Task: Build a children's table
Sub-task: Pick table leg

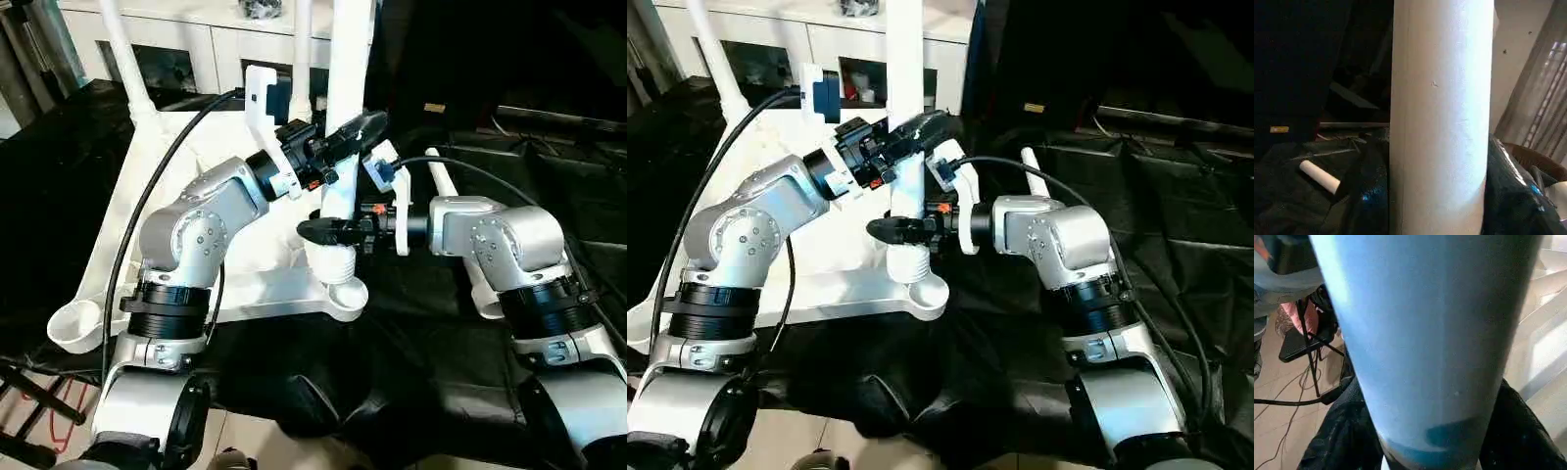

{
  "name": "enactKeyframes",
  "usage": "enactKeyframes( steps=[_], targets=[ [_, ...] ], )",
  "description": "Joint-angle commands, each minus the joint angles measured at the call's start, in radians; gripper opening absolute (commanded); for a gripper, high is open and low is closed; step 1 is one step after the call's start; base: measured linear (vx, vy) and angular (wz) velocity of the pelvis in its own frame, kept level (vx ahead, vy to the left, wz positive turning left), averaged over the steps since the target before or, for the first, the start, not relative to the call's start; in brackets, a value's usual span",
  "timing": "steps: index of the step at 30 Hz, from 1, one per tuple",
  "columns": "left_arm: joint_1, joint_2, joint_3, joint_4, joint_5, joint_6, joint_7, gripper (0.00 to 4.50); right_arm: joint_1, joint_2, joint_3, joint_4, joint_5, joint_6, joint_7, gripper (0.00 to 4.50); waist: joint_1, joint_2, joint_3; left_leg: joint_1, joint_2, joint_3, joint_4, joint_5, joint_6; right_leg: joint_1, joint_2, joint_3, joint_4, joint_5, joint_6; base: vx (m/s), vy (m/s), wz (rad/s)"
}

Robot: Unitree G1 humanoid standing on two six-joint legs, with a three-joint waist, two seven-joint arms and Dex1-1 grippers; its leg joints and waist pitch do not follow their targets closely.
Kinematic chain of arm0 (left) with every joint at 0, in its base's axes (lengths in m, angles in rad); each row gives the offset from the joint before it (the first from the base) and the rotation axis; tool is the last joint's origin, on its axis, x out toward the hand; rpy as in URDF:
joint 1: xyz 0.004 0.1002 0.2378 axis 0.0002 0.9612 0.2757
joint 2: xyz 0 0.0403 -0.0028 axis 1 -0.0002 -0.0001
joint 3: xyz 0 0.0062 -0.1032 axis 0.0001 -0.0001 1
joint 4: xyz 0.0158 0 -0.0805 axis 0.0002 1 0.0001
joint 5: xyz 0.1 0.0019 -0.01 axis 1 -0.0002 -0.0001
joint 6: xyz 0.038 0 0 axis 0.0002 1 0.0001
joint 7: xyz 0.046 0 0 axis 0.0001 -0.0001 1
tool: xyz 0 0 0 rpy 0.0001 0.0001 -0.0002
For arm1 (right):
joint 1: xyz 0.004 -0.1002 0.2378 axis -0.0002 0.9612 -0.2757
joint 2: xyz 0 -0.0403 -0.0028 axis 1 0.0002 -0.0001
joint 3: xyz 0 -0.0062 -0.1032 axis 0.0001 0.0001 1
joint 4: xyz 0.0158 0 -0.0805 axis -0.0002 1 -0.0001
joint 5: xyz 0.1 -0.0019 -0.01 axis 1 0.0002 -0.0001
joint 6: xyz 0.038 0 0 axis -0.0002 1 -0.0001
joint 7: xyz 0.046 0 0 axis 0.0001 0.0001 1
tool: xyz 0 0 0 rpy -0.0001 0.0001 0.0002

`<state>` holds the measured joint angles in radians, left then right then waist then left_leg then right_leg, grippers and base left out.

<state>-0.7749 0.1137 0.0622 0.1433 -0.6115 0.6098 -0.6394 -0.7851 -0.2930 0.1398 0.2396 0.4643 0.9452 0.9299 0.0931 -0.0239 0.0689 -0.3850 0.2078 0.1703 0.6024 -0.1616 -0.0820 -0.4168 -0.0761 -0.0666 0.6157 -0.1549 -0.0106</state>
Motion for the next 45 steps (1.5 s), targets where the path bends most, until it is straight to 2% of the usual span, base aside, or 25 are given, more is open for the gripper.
enactKeyframes(
  steps=[1, 2, 3, 4, 5, 10, 14, 15, 17, 18, 19, 20, 21, 23, 24, 26, 27, 29, 31, 32, 34, 35, 38, 41, 45],
  targets=[
    [-0.020, -0.002, 0.000, -0.016, 0.000, -0.005, 0.005, 2.40, 0.003, -0.011, -0.007, 0.015, -0.008, 0.004, -0.014, 2.04, 0.004, 0.004, -0.088, 0.015, 0.011, 0.002, -0.062, -0.162, -0.021, 0.066, -0.050, 0.037, -0.064, -0.189, -0.178, 0.000, 0.000, 0.00],
    [-0.017, -0.002, 0.006, -0.023, -0.007, -0.003, 0.004, 2.54, 0.006, -0.007, -0.011, 0.013, -0.008, -0.004, -0.022, 2.03, 0.005, 0.003, -0.089, 0.016, 0.011, 0.002, -0.061, -0.162, -0.021, 0.067, -0.050, 0.037, -0.063, -0.188, -0.178, 0.000, 0.000, 0.00],
    [-0.016, -0.003, 0.010, -0.027, -0.010, -0.009, 0.002, 2.60, 0.007, -0.004, -0.014, 0.012, -0.009, -0.010, -0.028, 2.01, 0.004, 0.007, -0.088, 0.016, 0.011, 0.001, -0.062, -0.165, -0.021, 0.065, -0.050, 0.037, -0.064, -0.191, -0.179, 0.000, 0.000, 0.00],
    [-0.014, -0.010, 0.019, -0.030, -0.005, -0.039, 0.007, 2.60, 0.010, 0.002, -0.022, 0.012, -0.009, -0.020, -0.036, 2.01, 0.004, 0.007, -0.088, 0.016, 0.011, 0.001, -0.062, -0.165, -0.021, 0.065, -0.050, 0.037, -0.064, -0.191, -0.179, 0.000, 0.000, 0.00],
    [-0.009, -0.028, 0.044, -0.030, -0.004, -0.102, 0.014, 2.89, 0.016, 0.012, -0.035, 0.011, -0.009, -0.040, -0.051, 1.97, 0.005, 0.004, -0.088, 0.016, 0.011, 0.001, -0.062, -0.167, -0.021, 0.066, -0.051, 0.037, -0.067, -0.193, -0.180, 0.000, 0.000, 0.00],
    [-0.005, -0.078, 0.120, -0.052, -0.023, -0.247, 0.048, 3.00, 0.037, 0.056, -0.095, 0.017, -0.007, -0.124, -0.112, 1.93, 0.003, 0.003, -0.090, 0.014, 0.013, 0.001, -0.061, -0.164, -0.021, 0.068, -0.053, 0.037, -0.064, -0.170, -0.188, 0.000, 0.000, 0.00],
    [-0.002, -0.086, 0.144, -0.066, -0.015, -0.295, 0.080, 3.00, 0.048, 0.085, -0.132, 0.030, -0.015, -0.190, -0.171, 1.91, 0.003, 0.003, -0.089, 0.017, 0.013, 0.003, -0.062, -0.173, -0.018, 0.063, -0.052, 0.037, -0.065, -0.194, -0.182, 0.000, 0.000, 0.00],
    [0.017, -0.068, 0.145, -0.076, -0.019, -0.286, 0.059, 3.00, 0.059, 0.096, -0.143, 0.035, -0.025, -0.232, -0.200, 1.91, 0.002, -0.002, -0.088, 0.017, 0.014, 0.003, -0.063, -0.173, -0.020, 0.063, -0.053, 0.037, -0.066, -0.207, -0.173, 0.000, 0.000, 0.00],
    [0.039, -0.039, 0.119, -0.081, 0.001, -0.285, 0.014, 3.00, 0.067, 0.097, -0.141, 0.036, -0.041, -0.256, -0.216, 1.91, 0.001, 0.004, -0.087, 0.019, 0.013, 0.002, -0.064, -0.179, -0.024, 0.060, -0.052, 0.036, -0.066, -0.227, -0.165, 0.000, 0.000, 0.00],
    [0.083, 0.020, 0.052, -0.089, 0.052, -0.289, -0.071, 3.00, 0.081, 0.090, -0.126, 0.037, -0.075, -0.292, -0.236, 1.91, 0.001, -0.002, -0.087, 0.019, 0.013, 0.002, -0.066, -0.174, -0.022, 0.060, -0.052, 0.036, -0.068, -0.236, -0.155, 0.000, 0.000, 0.00],
    [0.101, 0.045, 0.024, -0.092, 0.074, -0.291, -0.102, 3.00, 0.087, 0.087, -0.118, 0.037, -0.088, -0.304, -0.241, 1.91, 0.003, 0.002, -0.088, 0.019, 0.014, 0.000, -0.066, -0.168, -0.022, 0.059, -0.053, 0.037, -0.067, -0.240, -0.146, 0.000, 0.000, 0.00],
    [0.168, 0.139, -0.086, -0.097, 0.160, -0.317, -0.214, 3.00, 0.110, 0.070, -0.085, 0.038, -0.133, -0.339, -0.254, 1.91, -0.002, 0.003, -0.087, 0.017, 0.013, 0.003, -0.067, -0.168, -0.024, 0.058, -0.050, 0.038, -0.065, -0.238, -0.141, 0.000, 0.000, 0.00],
    [0.197, 0.182, -0.136, -0.094, 0.200, -0.333, -0.262, 3.00, 0.121, 0.067, -0.078, 0.035, -0.142, -0.345, -0.256, 1.91, -0.002, 0.005, -0.087, 0.021, 0.015, -0.001, -0.071, -0.165, -0.026, 0.054, -0.049, 0.038, -0.065, -0.249, -0.118, 0.000, 0.000, 0.00],
    [0.235, 0.240, -0.202, -0.084, 0.252, -0.363, -0.328, 3.00, 0.142, 0.065, -0.070, 0.024, -0.150, -0.380, -0.247, 1.91, -0.007, 0.008, -0.087, 0.021, 0.013, 0.003, -0.070, -0.176, -0.036, 0.055, -0.048, 0.041, -0.063, -0.238, -0.128, 0.000, 0.000, 0.00],
    [0.256, 0.274, -0.239, -0.075, 0.281, -0.382, -0.361, 3.00, 0.152, 0.062, -0.065, 0.017, -0.154, -0.386, -0.246, 1.91, -0.006, 0.014, -0.087, 0.024, 0.015, 0.003, -0.072, -0.186, -0.037, 0.051, -0.048, 0.042, -0.065, -0.228, -0.135, 0.000, 0.000, 0.00],
    [0.270, 0.295, -0.262, -0.069, 0.299, -0.394, -0.383, 3.00, 0.159, 0.060, -0.061, 0.013, -0.157, -0.389, -0.247, 1.91, -0.006, 0.012, -0.085, 0.022, 0.015, 0.001, -0.073, -0.205, -0.040, 0.054, -0.050, 0.041, -0.064, -0.238, -0.140, 0.000, 0.000, 0.00],
    [0.302, 0.340, -0.309, -0.064, 0.316, -0.389, -0.445, 3.00, 0.171, 0.059, -0.059, 0.007, -0.160, -0.384, -0.255, 1.91, -0.006, 0.017, -0.083, 0.025, 0.014, 0.001, -0.074, -0.225, -0.047, 0.052, -0.051, 0.042, -0.065, -0.245, -0.149, 0.000, 0.000, 0.00],
    [0.306, 0.347, -0.316, -0.061, 0.320, -0.389, -0.453, 3.00, 0.172, 0.058, -0.058, 0.006, -0.162, -0.384, -0.256, 1.91, -0.010, 0.013, -0.080, 0.025, 0.013, 0.002, -0.076, -0.251, -0.050, 0.053, -0.050, 0.043, -0.067, -0.278, -0.146, 0.000, 0.000, 0.00],
    [0.324, 0.395, -0.377, -0.016, 0.374, -0.404, -0.501, 3.00, 0.183, 0.055, -0.046, 0.001, -0.176, -0.396, -0.255, 1.91, -0.010, 0.024, -0.080, 0.027, 0.013, 0.001, -0.076, -0.270, -0.056, 0.049, -0.050, 0.043, -0.070, -0.303, -0.143, 0.000, 0.000, 0.00],
    [0.324, 0.395, -0.377, -0.016, 0.374, -0.404, -0.501, 2.82, 0.183, 0.055, -0.046, 0.001, -0.176, -0.396, -0.255, 1.91, -0.011, 0.021, -0.080, 0.030, 0.012, 0.001, -0.076, -0.287, -0.058, 0.047, -0.048, 0.043, -0.072, -0.316, -0.137, 0.000, 0.000, 0.00],
    [0.321, 0.403, -0.396, 0.044, 0.412, -0.423, -0.513, 2.64, 0.187, 0.055, -0.043, -0.003, -0.179, -0.400, -0.249, 1.91, -0.011, 0.022, -0.080, 0.028, 0.013, 0.000, -0.077, -0.286, -0.060, 0.049, -0.049, 0.043, -0.072, -0.309, -0.141, 0.000, 0.000, 0.00],
    [0.313, 0.402, -0.403, 0.094, 0.433, -0.438, -0.520, 2.61, 0.189, 0.055, -0.040, -0.010, -0.179, -0.399, -0.246, 1.91, -0.011, 0.029, -0.080, 0.030, 0.011, -0.002, -0.077, -0.295, -0.062, 0.048, -0.048, 0.043, -0.072, -0.317, -0.141, 0.000, 0.000, 0.00],
    [0.304, 0.403, -0.408, 0.134, 0.452, -0.450, -0.507, 2.37, 0.190, 0.054, -0.036, -0.015, -0.179, -0.397, -0.244, 1.91, -0.011, 0.025, -0.082, 0.030, 0.013, -0.003, -0.078, -0.300, -0.065, 0.050, -0.050, 0.043, -0.072, -0.311, -0.144, 0.000, 0.000, 0.00],
    [0.288, 0.403, -0.418, 0.214, 0.482, -0.488, -0.494, 2.10, 0.202, 0.052, -0.025, -0.031, -0.177, -0.389, -0.232, 1.91, -0.010, 0.029, -0.079, 0.034, 0.011, -0.003, -0.077, -0.328, -0.062, 0.045, -0.049, 0.043, -0.078, -0.336, -0.147, 0.000, 0.000, 0.00],
    [0.276, 0.397, -0.412, 0.260, 0.490, -0.510, -0.494, 1.72, 0.213, 0.050, -0.016, -0.046, -0.175, -0.385, -0.223, 1.91, -0.010, 0.032, -0.082, 0.030, 0.012, -0.005, -0.078, -0.324, -0.065, 0.050, -0.050, 0.042, -0.074, -0.312, -0.154, 0.000, 0.000, 0.00]
  ],
)
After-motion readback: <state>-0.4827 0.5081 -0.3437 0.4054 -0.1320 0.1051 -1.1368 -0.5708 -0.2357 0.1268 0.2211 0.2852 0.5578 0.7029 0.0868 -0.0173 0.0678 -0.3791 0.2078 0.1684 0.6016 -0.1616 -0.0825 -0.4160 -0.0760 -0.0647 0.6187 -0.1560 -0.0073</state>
